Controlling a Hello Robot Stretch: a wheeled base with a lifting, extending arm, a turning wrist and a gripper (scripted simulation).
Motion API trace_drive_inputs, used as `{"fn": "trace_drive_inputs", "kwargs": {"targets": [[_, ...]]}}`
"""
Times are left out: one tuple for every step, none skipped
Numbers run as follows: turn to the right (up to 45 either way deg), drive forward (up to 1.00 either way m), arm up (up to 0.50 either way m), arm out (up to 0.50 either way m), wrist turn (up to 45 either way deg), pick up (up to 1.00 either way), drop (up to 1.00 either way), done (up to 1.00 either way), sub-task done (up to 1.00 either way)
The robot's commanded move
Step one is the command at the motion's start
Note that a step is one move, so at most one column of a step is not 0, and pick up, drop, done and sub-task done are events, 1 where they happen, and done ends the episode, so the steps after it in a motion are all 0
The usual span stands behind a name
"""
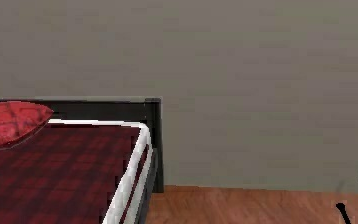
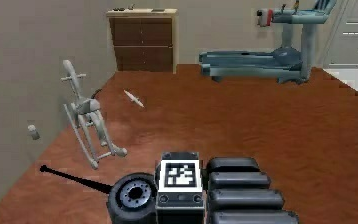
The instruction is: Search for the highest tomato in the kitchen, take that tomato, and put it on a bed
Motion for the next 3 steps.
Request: {"fn": "trace_drive_inputs", "kwargs": {"targets": [[3.0,0.0,0.0,0.0,0.0,0.0,0.0,0.0,0.0],[-45.0,0.0,0.0,0.0,0.0,0.0,0.0,0.0,0.0],[-45.0,0.0,0.0,0.0,0.0,0.0,0.0,0.0,0.0]]}}
